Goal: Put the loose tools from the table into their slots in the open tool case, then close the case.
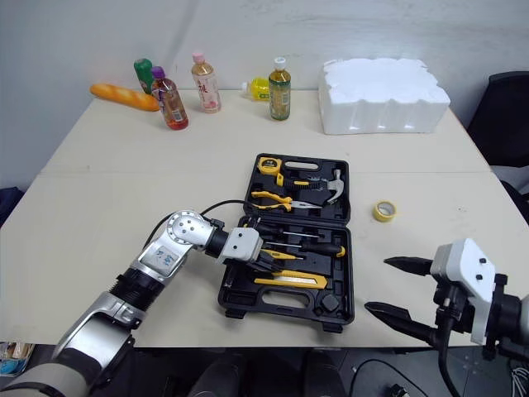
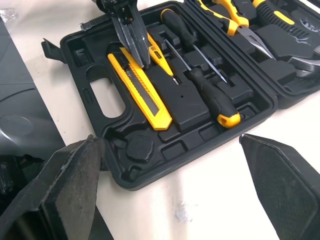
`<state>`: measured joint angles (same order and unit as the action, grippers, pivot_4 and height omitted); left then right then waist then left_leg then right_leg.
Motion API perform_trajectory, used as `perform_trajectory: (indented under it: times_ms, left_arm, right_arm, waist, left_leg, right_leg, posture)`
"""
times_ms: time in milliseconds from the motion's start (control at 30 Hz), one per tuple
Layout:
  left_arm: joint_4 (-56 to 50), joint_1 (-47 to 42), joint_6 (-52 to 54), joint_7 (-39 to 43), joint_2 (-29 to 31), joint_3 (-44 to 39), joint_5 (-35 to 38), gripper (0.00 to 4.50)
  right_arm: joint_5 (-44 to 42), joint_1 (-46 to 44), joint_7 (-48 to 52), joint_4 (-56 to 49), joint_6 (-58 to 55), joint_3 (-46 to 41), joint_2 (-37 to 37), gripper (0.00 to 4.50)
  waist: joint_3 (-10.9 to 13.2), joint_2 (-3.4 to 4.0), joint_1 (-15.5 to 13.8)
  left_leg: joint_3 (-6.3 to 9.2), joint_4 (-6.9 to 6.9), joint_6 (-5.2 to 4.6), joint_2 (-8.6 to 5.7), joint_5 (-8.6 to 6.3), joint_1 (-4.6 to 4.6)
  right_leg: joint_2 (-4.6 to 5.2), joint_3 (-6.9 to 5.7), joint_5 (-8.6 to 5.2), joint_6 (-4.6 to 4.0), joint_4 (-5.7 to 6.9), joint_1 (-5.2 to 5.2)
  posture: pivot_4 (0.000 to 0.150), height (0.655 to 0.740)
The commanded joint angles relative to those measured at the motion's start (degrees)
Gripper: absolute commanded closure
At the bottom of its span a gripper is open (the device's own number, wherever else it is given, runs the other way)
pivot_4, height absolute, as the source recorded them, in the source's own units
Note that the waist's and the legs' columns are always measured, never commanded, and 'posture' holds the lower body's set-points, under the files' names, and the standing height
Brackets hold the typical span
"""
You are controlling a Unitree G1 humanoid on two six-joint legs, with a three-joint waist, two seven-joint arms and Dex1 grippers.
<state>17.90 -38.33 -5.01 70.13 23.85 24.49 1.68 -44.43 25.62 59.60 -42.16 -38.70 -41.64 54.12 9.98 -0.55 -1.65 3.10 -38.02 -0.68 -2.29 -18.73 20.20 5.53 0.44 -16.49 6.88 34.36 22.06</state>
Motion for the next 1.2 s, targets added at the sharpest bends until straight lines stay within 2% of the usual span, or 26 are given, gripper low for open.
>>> perform_trajectory:
  times_ms: [33,167,367,533,633,667,767,900,933,1067,1200]
  left_arm:
    - [3.1,2.1,0.6,0.0,1.7,2.7,-4.6,4.46]
    - [1.4,2.4,1.3,1.1,1.5,1.7,-2.3,4.46]
    - [-5.9,3.3,10.9,4.5,1.7,-3.0,6.7,4.46]
    - [-13.9,3.8,22.5,4.2,4.3,-11.0,16.3,4.46]
    - [-18.7,5.5,33.2,2.7,9.5,-19.8,24.3,3.6]
    - [-19.4,7.7,36.1,2.2,13.0,-24.5,26.3,3.36]
    - [-19.6,13.3,40.0,-1.0,19.5,-33.0,28.3,2.01]
    - [-15.7,18.4,38.8,-4.9,23.4,-39.2,26.4,0.15]
    - [-14.2,20.4,37.4,-6.3,24.4,-41.4,25.3,0.02]
    - [-12.2,25.0,30.8,-11.0,25.2,-44.9,22.0,0.02]
    - [-12.1,24.2,33.7,-8.4,25.5,-44.9,25.8,0.02]
  right_arm:
    - [-0.2,-0.4,0.7,0.4,0.5,-1.1,0.3,0.0]
    - [-0.1,-0.7,0.9,0.8,0.5,-0.9,0.4,0.0]
    - [0.3,-1.1,0.8,1.5,0.7,-0.8,0.4,0.0]
    - [0.2,-0.7,0.7,2.1,0.5,-3.4,-0.3,0.0]
    - [1.7,0.3,0.3,4.9,1.2,-7.4,-1.6,0.0]
    - [2.0,1.4,0.5,6.7,0.8,-10.3,-2.3,0.0]
    - [3.5,4.3,1.1,11.0,1.0,-15.9,-3.6,0.0]
    - [6.3,6.7,1.9,17.8,3.3,-19.6,-4.8,0.0]
    - [7.4,7.4,2.0,20.5,4.3,-20.6,-5.3,0.0]
    - [9.8,8.4,2.2,25.8,7.4,-21.0,-5.9,0.0]
    - [11.5,6.4,2.2,29.1,10.8,-19.1,-5.1,0.0]
  waist:
    - [0.0,0.06,0.0]
    - [-0.1,0.09,0.1]
    - [0.0,0.09,0.3]
    - [0.1,0.11,0.1]
    - [0.1,0.11,0.3]
    - [0.1,0.13,0.3]
    - [0.1,0.24,0.7]
    - [0.2,0.25,0.0]
    - [0.2,0.25,-0.1]
    - [0.2,0.21,0.0]
    - [0.2,0.22,0.2]
  left_leg:
    - [0.0,0.0,0.01,0.0,0.0,0.0]
    - [0.01,0.0,0.01,0.01,-0.01,-0.01]
    - [-0.01,0.05,0.03,0.06,-0.03,0.24]
    - [0.04,0.04,0.11,0.04,0.02,0.54]
    - [0.14,-0.03,0.13,0.05,0.03,0.78]
    - [0.15,-0.03,0.13,0.06,0.04,0.79]
    - [0.14,0.08,0.18,0.08,0.04,0.79]
    - [0.14,0.14,0.18,0.04,0.0,0.85]
    - [0.15,0.14,0.15,0.01,0.01,0.88]
    - [0.18,0.32,0.16,0.03,0.01,0.88]
    - [0.16,0.49,0.18,0.03,0.03,0.86]
  right_leg:
    - [0.0,0.0,0.0,0.0,-0.02,-0.01]
    - [0.01,0.0,0.0,0.0,-0.02,-0.03]
    - [-0.01,0.01,-0.02,-0.03,0.01,0.31]
    - [-0.02,-0.03,-0.04,-0.06,0.07,0.6]
    - [-0.01,-0.09,-0.03,-0.05,0.08,0.73]
    - [-0.01,-0.08,-0.03,-0.05,0.08,0.75]
    - [-0.02,-0.06,-0.08,-0.15,0.11,0.88]
    - [0.08,-0.09,-0.12,-0.22,0.06,0.94]
    - [0.13,-0.09,-0.11,-0.2,0.04,0.94]
    - [0.16,-0.08,-0.11,-0.23,-0.12,0.93]
    - [0.2,-0.07,-0.1,-0.24,-0.19,0.98]
  posture:
    - [0.15,0.7383]
    - [0.15,0.7383]
    - [0.15,0.7383]
    - [0.15,0.7383]
    - [0.15,0.7383]
    - [0.15,0.7383]
    - [0.15,0.7383]
    - [0.15,0.7383]
    - [0.15,0.7383]
    - [0.15,0.7383]
    - [0.15,0.7383]
